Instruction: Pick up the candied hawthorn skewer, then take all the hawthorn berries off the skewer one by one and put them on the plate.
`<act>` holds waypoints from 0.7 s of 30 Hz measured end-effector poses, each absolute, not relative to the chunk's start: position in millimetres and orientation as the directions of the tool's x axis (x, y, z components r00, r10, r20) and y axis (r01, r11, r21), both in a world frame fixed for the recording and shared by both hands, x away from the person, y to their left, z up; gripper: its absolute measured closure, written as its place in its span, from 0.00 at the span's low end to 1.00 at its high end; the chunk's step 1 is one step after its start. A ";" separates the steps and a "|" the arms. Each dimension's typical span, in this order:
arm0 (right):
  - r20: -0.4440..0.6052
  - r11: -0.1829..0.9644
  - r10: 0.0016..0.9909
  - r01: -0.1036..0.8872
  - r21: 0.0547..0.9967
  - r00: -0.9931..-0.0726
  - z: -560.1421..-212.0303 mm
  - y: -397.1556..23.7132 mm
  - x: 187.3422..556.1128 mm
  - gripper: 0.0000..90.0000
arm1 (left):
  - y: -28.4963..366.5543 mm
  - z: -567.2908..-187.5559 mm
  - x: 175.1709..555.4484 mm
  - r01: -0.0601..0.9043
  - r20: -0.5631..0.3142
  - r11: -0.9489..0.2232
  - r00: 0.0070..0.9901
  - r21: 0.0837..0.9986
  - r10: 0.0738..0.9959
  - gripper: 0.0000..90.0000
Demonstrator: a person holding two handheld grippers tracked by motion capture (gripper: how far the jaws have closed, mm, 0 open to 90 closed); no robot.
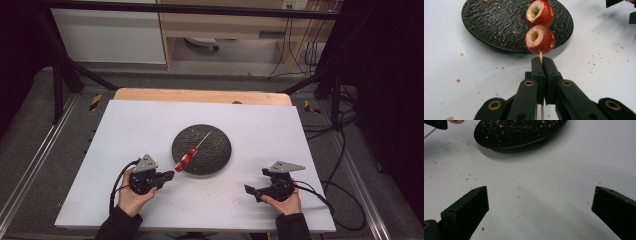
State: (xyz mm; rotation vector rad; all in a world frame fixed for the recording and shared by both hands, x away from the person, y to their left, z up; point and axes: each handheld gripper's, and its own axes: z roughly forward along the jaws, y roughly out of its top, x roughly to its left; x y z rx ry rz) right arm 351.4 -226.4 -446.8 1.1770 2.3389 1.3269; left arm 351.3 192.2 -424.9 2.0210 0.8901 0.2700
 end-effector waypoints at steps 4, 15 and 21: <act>0.216 0.270 0.714 0.546 0.793 -0.666 -446.7 -220.1 351.3 0.02 | 192.2 -427.2 348.9 0.487 -0.139 -0.355 0.721 0.798 0.679 0.98; 0.219 0.269 0.699 0.533 0.802 -0.681 -443.5 -204.1 350.9 0.02 | 183.8 -429.8 342.6 0.468 -0.130 -0.382 0.750 0.797 0.648 0.98; 0.223 0.264 0.685 0.522 0.811 -0.693 -440.0 -195.4 351.5 0.02 | 179.8 -428.2 338.9 0.455 -0.123 -0.386 0.759 0.803 0.639 0.98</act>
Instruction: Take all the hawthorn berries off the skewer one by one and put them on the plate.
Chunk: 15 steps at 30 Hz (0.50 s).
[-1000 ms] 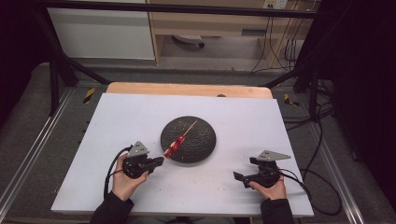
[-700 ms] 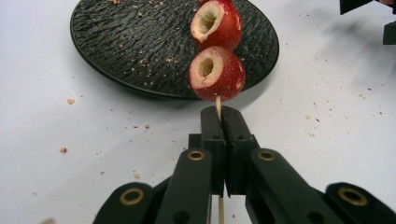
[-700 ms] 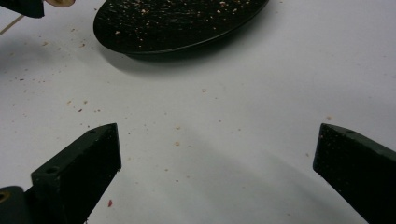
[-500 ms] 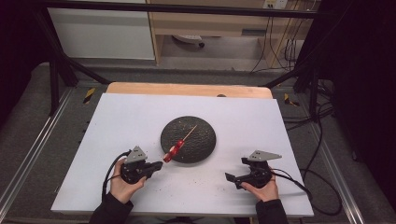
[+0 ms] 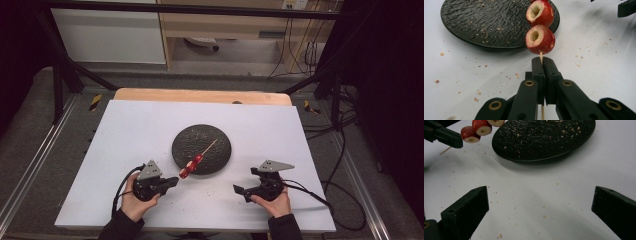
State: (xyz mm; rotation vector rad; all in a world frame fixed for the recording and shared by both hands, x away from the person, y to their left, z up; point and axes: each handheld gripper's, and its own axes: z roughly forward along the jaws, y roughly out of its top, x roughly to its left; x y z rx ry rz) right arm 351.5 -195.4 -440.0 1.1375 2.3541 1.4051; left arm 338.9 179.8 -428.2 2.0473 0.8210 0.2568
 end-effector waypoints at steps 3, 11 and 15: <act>0.235 0.252 0.674 0.516 0.819 -0.701 -437.1 -190.9 352.7 0.02 | 176.9 -427.6 337.4 0.451 -0.124 -0.387 0.765 0.804 0.632 0.98; 0.257 0.232 0.644 0.504 0.832 -0.721 -423.9 -173.6 355.1 0.02 | 167.1 -426.6 332.1 0.433 -0.114 -0.410 0.786 0.803 0.608 0.98; 0.258 0.228 0.644 0.503 0.834 -0.720 -419.3 -163.9 359.1 0.03 | 163.5 -424.6 330.9 0.425 -0.107 -0.416 0.792 0.804 0.602 0.98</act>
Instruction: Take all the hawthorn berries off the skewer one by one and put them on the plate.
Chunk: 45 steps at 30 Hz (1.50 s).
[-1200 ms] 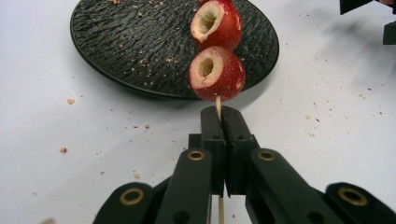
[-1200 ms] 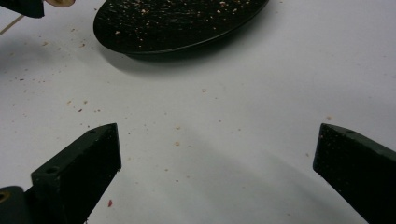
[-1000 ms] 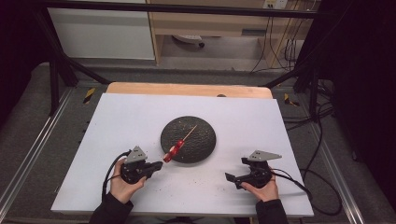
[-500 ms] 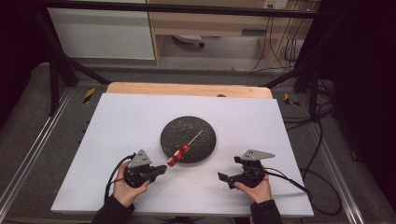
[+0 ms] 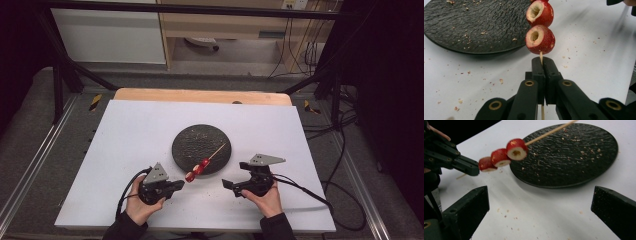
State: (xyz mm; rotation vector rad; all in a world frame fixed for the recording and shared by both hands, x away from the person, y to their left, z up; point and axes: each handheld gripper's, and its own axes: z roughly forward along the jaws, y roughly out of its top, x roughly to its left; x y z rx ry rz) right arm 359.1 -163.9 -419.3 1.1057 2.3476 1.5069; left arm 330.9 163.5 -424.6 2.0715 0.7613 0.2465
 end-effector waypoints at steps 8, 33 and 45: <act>0.279 0.215 0.635 0.512 0.831 -0.720 -413.2 -142.7 366.7 0.06 | 158.1 -418.5 329.5 0.392 -0.063 -0.452 0.807 0.801 0.587 0.98; 0.406 0.197 0.518 0.566 0.800 -0.753 -420.7 -130.5 380.1 0.54 | 148.8 -428.8 318.0 0.383 -0.084 -0.452 0.829 0.806 0.552 0.98; 0.425 0.220 0.490 0.580 0.784 -0.761 -418.4 -132.8 379.4 0.67 | 149.8 -431.0 316.4 0.380 -0.097 -0.455 0.842 0.805 0.530 0.98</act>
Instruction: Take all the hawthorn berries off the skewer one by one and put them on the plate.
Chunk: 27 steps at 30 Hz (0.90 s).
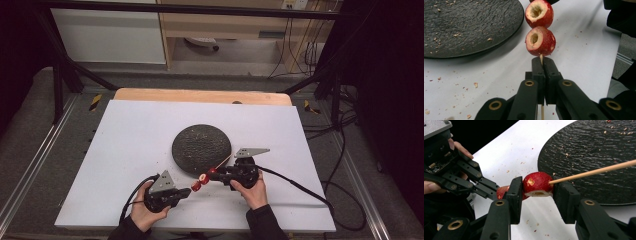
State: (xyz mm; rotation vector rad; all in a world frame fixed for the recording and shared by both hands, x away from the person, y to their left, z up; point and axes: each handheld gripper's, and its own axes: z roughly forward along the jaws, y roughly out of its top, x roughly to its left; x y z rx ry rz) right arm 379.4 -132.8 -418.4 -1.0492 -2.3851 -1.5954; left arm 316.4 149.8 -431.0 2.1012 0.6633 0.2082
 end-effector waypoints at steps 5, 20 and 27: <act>0.424 0.218 0.493 0.580 0.785 -0.759 -417.0 -133.7 379.0 0.68 | 150.2 -431.1 316.2 0.378 -0.096 -0.456 0.843 0.806 0.529 0.98; 0.412 0.169 0.531 0.570 0.804 -0.740 -402.6 -144.6 385.1 0.68 | 162.0 -428.8 313.1 0.369 -0.089 -0.446 0.842 0.815 0.532 0.98; 0.414 0.145 0.555 0.574 0.806 -0.722 -394.9 -151.7 394.0 0.68 | 171.4 -430.2 312.1 0.375 -0.093 -0.441 0.837 0.816 0.540 0.98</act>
